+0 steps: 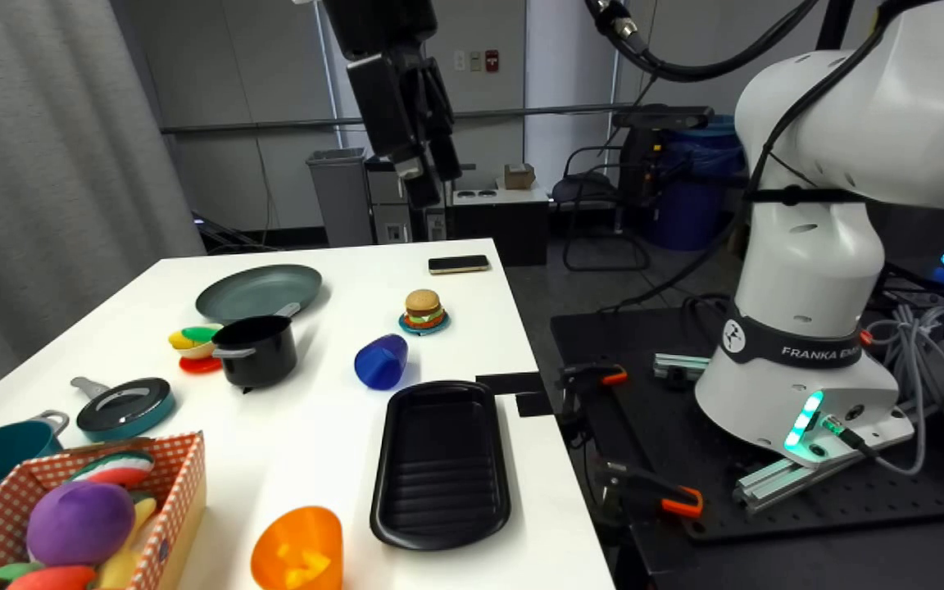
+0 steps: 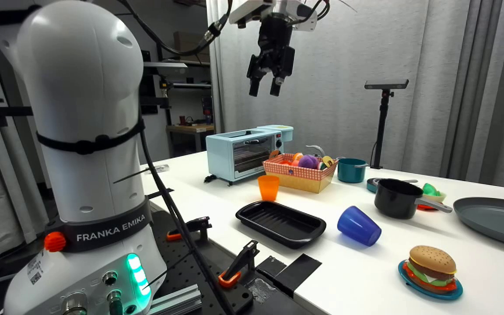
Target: Pour the fries out of the orange cup onto the oven tray
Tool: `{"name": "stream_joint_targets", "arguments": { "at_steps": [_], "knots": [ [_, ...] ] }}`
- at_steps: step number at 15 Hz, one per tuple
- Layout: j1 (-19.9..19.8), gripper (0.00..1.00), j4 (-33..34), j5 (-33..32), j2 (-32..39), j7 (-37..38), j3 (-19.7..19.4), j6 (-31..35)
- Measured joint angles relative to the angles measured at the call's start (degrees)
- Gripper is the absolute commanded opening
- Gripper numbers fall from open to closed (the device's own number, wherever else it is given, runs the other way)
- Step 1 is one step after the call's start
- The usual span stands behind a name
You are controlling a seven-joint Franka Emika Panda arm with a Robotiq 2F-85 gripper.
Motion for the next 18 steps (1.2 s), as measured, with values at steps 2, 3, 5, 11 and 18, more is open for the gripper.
{"name": "stream_joint_targets", "arguments": {
  "at_steps": [2,3,5,11,18],
  "knots": [
    [0.02,1.00,-0.55,-1.61,1.58,0.00,1.06,2.89],
    [0.07,1.00,-0.82,-2.35,2.47,0.00,1.60,4.24],
    [0.28,1.00,-1.18,-3.89,4.31,0.00,2.65,6.87],
    [1.34,1.00,-1.26,-7.66,10.36,0.08,5.37,14.19],
    [3.40,1.00,0.80,-9.36,17.56,0.20,7.07,23.59]
  ]
}}
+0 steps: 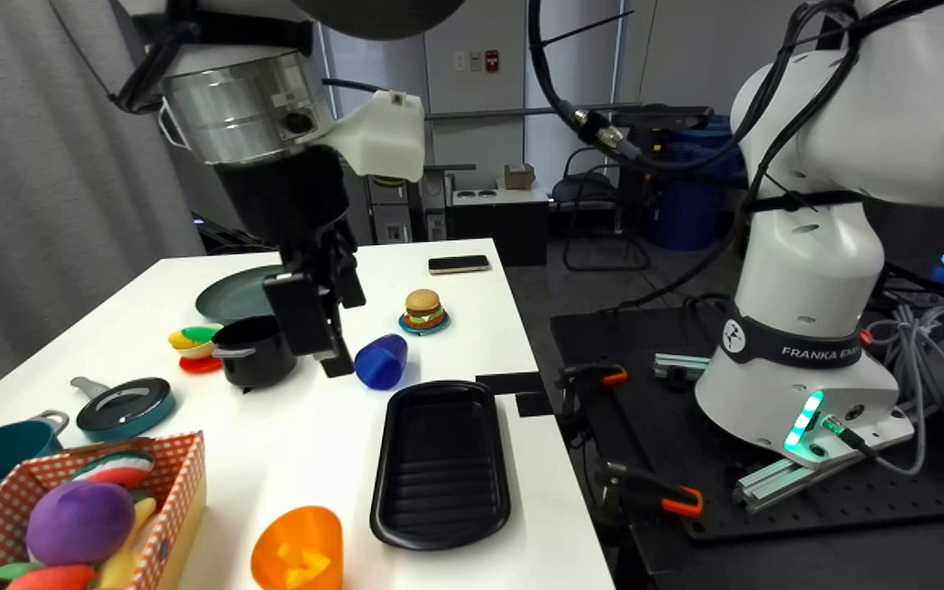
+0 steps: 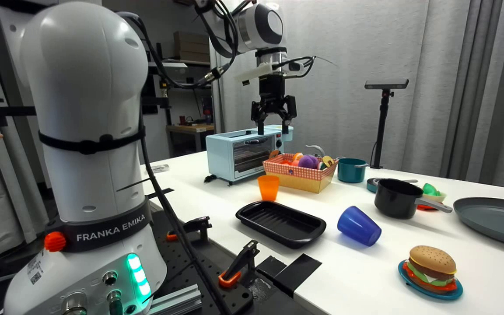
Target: Pour the fries out of the orange cup onto the oven tray
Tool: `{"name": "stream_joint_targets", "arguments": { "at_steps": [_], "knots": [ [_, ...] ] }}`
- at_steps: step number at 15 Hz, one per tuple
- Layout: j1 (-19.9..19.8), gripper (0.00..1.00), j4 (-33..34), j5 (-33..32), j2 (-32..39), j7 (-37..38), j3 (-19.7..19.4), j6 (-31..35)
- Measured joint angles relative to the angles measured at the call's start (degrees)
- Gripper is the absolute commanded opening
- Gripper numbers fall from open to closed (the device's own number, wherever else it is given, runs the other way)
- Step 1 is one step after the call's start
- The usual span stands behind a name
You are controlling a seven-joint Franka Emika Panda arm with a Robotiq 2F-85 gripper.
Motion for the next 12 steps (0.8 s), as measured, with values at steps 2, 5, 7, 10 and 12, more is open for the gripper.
{"name": "stream_joint_targets", "arguments": {
  "at_steps": [2,5,7,10,12],
  "knots": [
    [0.59,1.00,1.37,-0.13,2.21,0.05,0.13,1.60],
    [1.22,1.00,3.92,-0.16,5.55,0.05,0.12,3.20],
    [1.55,1.00,5.79,-0.16,7.85,0.05,0.11,3.63],
    [2.45,1.00,8.14,-0.18,11.44,0.41,0.10,3.89],
    [3.22,1.00,9.09,-0.19,13.65,0.63,0.07,3.90]
  ]
}}
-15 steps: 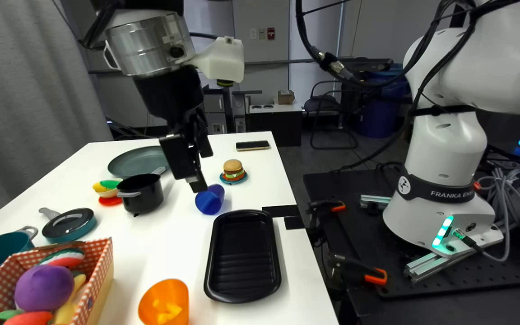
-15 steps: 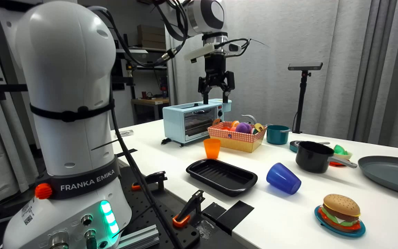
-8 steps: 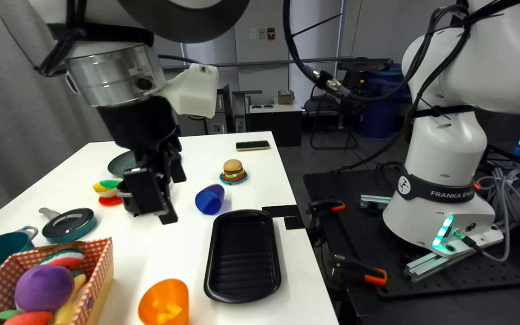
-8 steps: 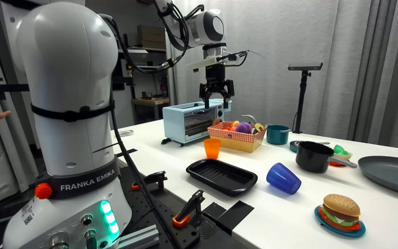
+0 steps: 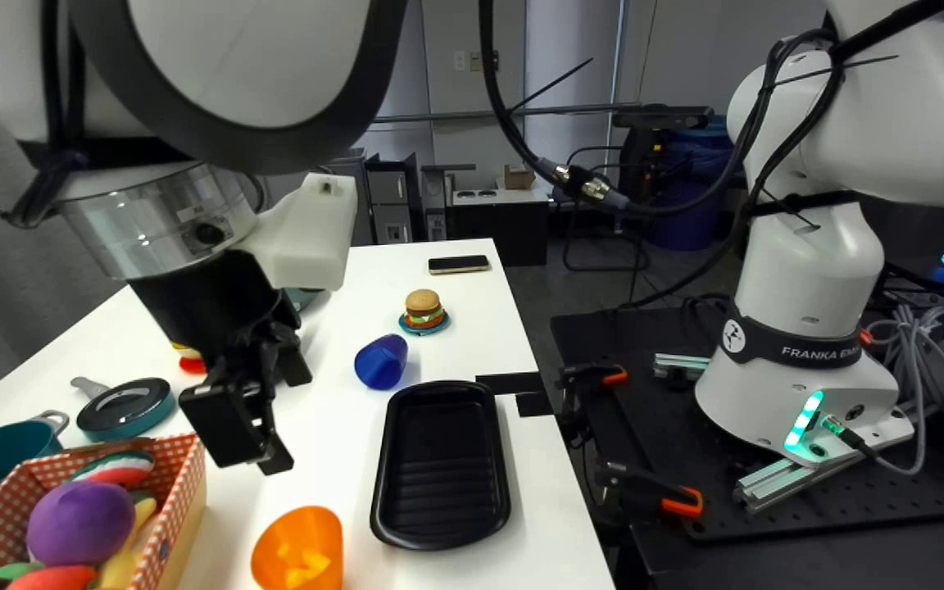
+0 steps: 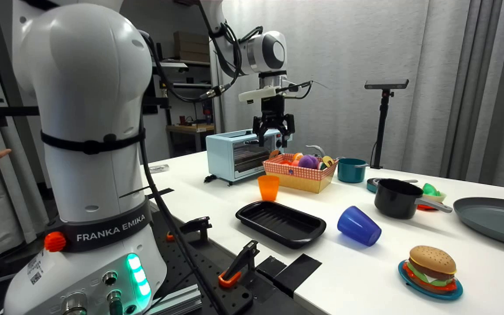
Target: Pour the fries out of the orange cup onto the oven tray
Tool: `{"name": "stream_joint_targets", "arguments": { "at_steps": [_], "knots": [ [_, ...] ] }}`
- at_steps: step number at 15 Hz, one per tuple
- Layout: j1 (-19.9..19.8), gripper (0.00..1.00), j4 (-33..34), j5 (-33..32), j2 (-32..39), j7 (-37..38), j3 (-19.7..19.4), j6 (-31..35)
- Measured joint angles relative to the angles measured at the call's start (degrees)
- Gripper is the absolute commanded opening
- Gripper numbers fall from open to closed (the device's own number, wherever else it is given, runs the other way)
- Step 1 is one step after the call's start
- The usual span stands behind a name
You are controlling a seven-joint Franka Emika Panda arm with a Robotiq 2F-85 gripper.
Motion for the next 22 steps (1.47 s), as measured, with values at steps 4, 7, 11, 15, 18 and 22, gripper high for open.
{"name": "stream_joint_targets", "arguments": {
  "at_steps": [4,7,11,15,18,22],
  "knots": [
    [1.17,1.00,1.37,-0.99,3.39,1.35,-0.36,0.52],
    [1.47,1.00,1.99,-2.04,4.91,1.65,-0.65,0.62],
    [1.47,1.00,1.93,-2.04,4.96,1.64,-0.64,0.62],
    [1.47,1.00,1.86,-2.04,4.97,1.64,-0.97,0.61],
    [1.57,1.00,1.76,-2.04,5.04,1.56,-1.05,0.61],
    [2.77,1.00,1.78,-2.04,5.78,1.42,-0.72,0.61]
  ]
}}
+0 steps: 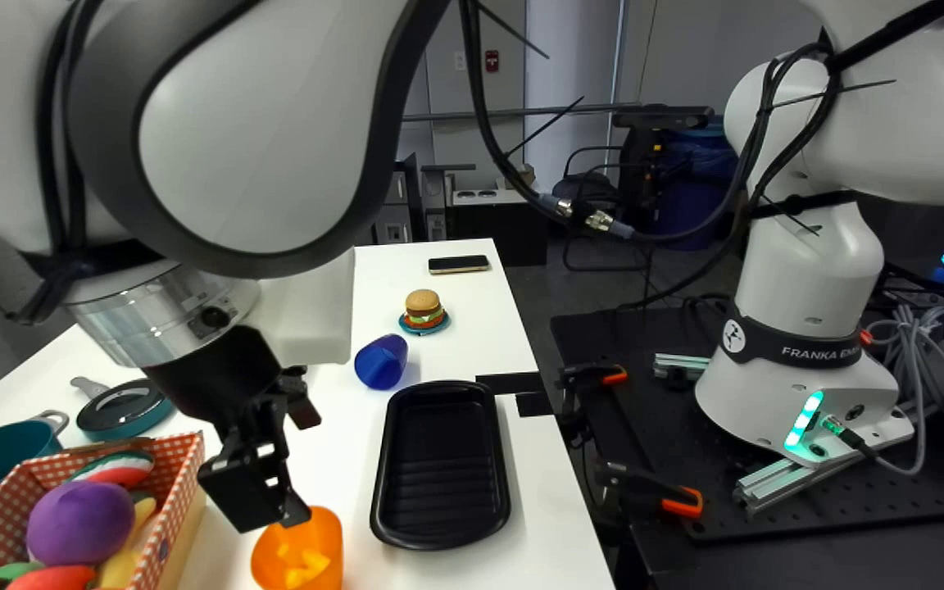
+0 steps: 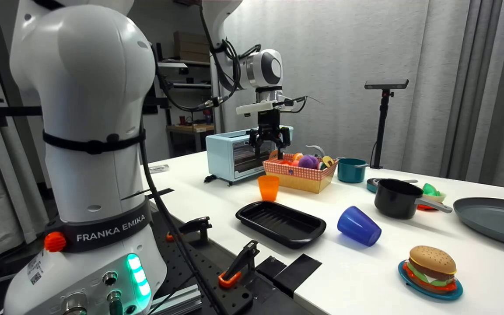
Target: Pour the fries out of the orange cup onto the oven tray
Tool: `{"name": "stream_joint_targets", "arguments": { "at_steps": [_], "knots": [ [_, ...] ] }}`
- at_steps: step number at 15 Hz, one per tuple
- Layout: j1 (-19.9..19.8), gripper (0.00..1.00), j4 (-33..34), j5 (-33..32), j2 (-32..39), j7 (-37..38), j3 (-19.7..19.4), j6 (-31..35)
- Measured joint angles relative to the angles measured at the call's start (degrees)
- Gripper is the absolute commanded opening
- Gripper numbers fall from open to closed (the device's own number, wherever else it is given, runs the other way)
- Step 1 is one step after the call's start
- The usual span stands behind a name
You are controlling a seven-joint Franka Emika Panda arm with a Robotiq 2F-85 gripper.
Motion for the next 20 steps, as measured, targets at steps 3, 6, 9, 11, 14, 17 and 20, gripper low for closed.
{"name": "stream_joint_targets", "arguments": {
  "at_steps": [3,6,9,11,14,17,20],
  "knots": [
    [1.52,1.00,0.20,0.00,1.11,-0.01,0.45,0.00],
    [2.55,1.00,0.81,0.00,2.54,-0.26,0.70,0.00],
    [2.72,1.00,2.44,0.00,4.43,-1.23,0.68,0.00],
    [2.72,1.00,3.89,0.00,5.94,-1.85,0.66,-0.01],
    [2.80,1.00,6.20,0.00,8.39,-2.19,0.66,-0.02],
    [3.02,1.00,8.08,0.00,10.69,-2.19,0.66,-0.03],
    [3.27,1.00,9.05,0.04,12.31,-2.19,0.66,-0.03]
  ]
}}
